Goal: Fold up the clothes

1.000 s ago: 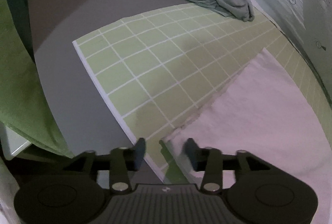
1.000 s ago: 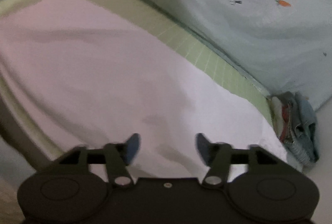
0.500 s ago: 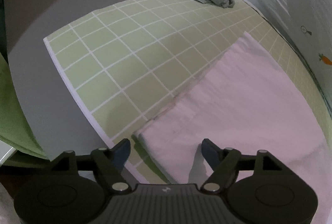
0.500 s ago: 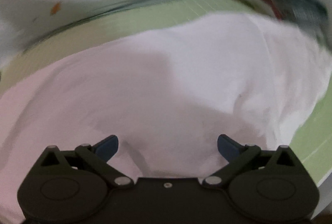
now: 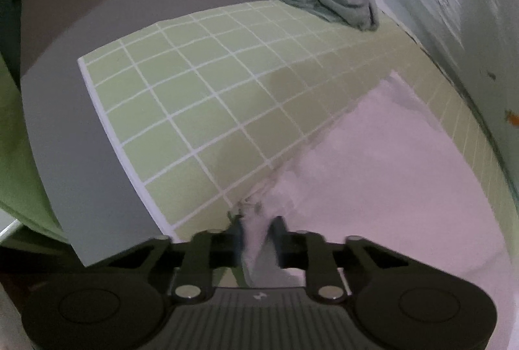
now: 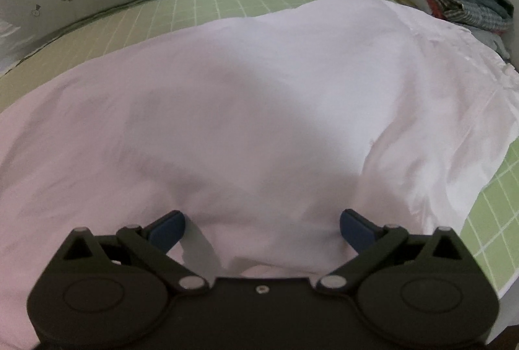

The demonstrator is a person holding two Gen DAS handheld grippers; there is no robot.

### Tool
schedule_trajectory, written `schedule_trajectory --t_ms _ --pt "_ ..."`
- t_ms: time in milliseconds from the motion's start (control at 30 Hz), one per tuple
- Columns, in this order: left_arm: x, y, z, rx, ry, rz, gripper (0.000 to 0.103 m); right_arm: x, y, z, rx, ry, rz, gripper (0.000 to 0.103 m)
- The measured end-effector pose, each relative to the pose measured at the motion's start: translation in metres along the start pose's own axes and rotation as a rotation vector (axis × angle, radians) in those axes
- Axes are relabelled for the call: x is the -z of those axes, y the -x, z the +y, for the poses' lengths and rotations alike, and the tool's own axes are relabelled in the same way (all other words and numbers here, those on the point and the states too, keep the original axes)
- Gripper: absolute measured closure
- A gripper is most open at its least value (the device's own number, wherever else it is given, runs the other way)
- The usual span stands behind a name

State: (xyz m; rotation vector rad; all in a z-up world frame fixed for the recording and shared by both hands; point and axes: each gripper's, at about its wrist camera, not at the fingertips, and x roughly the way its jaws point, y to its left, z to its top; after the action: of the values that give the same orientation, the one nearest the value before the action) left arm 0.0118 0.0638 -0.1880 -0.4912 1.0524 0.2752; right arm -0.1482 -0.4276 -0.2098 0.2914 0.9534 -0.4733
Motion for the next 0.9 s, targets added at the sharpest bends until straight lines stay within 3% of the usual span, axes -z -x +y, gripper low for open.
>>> schedule_trajectory --t_ms 100,267,367,433,533,600,667,733,800,900 --pt "-0.001 0.014 -0.020 0.023 -0.060 -0.039 0.094 -0.002 -0.003 -0.003 -0.008 0.013 0.004 0.000" --pt "0.003 0.044 -0.080 0.124 -0.279 -0.109 0.094 -0.004 -0.004 -0.007 -0.032 0.034 0.006 0.000" --pt "0.015 0.056 -0.114 0.243 -0.395 -0.108 0.094 -0.003 -0.004 -0.009 -0.048 0.048 0.003 0.000" --pt "0.032 0.057 -0.138 0.338 -0.501 -0.059 0.094 -0.002 -0.003 -0.009 -0.054 0.058 0.002 0.000" --pt "0.063 0.048 -0.171 0.470 -0.702 0.081 0.089 -0.002 -0.003 -0.008 -0.056 0.077 0.003 0.000" --pt "0.082 0.036 -0.182 0.514 -0.758 0.181 0.085 -0.002 -0.004 -0.008 -0.054 0.088 0.005 0.000" --pt "0.086 0.033 -0.184 0.490 -0.776 0.193 0.072 -0.004 -0.003 -0.007 -0.053 0.095 0.012 0.000" --pt "0.088 0.031 -0.185 0.458 -0.790 0.190 0.042 -0.006 -0.002 -0.005 -0.057 0.097 0.023 0.000" --pt "0.082 0.035 -0.180 0.434 -0.760 0.145 0.023 -0.010 0.003 -0.001 -0.074 0.103 0.014 0.000" --pt "0.072 0.037 -0.172 0.364 -0.707 0.073 0.009 -0.019 0.015 0.017 -0.130 0.133 -0.029 0.000"
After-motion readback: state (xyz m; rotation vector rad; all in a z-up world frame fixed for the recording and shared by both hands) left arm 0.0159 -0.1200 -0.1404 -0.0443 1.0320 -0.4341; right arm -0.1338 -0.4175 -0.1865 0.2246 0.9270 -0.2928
